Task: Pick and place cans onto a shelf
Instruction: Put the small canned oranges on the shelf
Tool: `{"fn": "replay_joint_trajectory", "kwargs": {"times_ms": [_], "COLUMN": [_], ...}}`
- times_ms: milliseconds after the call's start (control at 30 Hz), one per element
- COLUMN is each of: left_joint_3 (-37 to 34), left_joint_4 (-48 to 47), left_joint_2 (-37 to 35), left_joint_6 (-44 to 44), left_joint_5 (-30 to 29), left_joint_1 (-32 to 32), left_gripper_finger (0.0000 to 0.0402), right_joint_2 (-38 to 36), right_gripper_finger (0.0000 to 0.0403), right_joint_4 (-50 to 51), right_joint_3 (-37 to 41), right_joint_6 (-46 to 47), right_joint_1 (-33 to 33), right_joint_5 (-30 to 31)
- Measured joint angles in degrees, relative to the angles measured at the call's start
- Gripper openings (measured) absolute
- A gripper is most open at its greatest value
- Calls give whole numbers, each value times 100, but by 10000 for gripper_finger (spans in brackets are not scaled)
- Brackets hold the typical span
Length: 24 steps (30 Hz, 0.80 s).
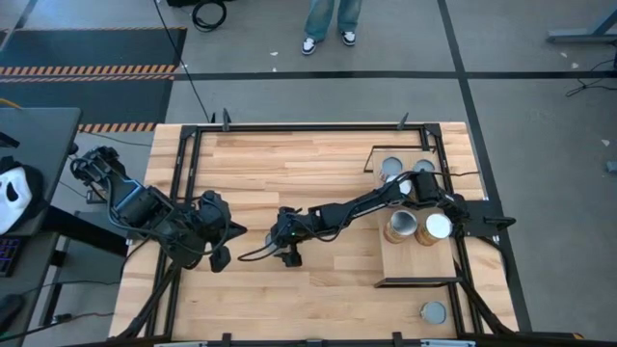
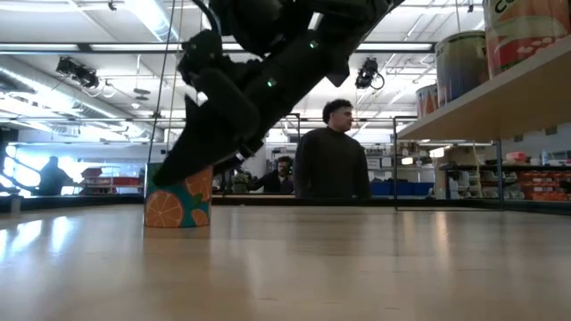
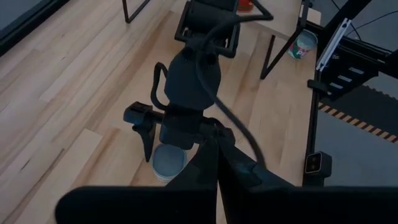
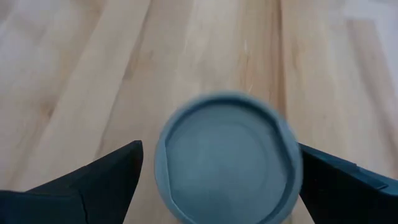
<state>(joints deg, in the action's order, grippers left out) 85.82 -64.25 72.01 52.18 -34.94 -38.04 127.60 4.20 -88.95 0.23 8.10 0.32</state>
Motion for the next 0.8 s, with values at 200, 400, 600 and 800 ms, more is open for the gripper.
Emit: {"fn": "replay_joint_trajectory", "kwargs": {"times_ms": [200,400,600,800], "left_joint_3": [0,0,0,1], "left_joint_4": [-7,-13,-11,11], "left_joint_2": [0,0,0,0], "left_joint_6": [-31,-36,-59,-105], "left_joint_5": [0,0,-24,-207], "left_joint_1": [0,0,0,0], "left_gripper_finger": [9,9,9,9], "right_joint_2": [-10,-44,-598,-1710], "right_gripper_finger": [355,291,290,292], "right_joint_4": [-113,-49,158,1085], "right_joint_3": [-4,-4,-2,-2], "right_joint_6": [0,21,333,431], "right_joint_1": [-3,7,113,285], "right_joint_5": [170,166,162,162]}}
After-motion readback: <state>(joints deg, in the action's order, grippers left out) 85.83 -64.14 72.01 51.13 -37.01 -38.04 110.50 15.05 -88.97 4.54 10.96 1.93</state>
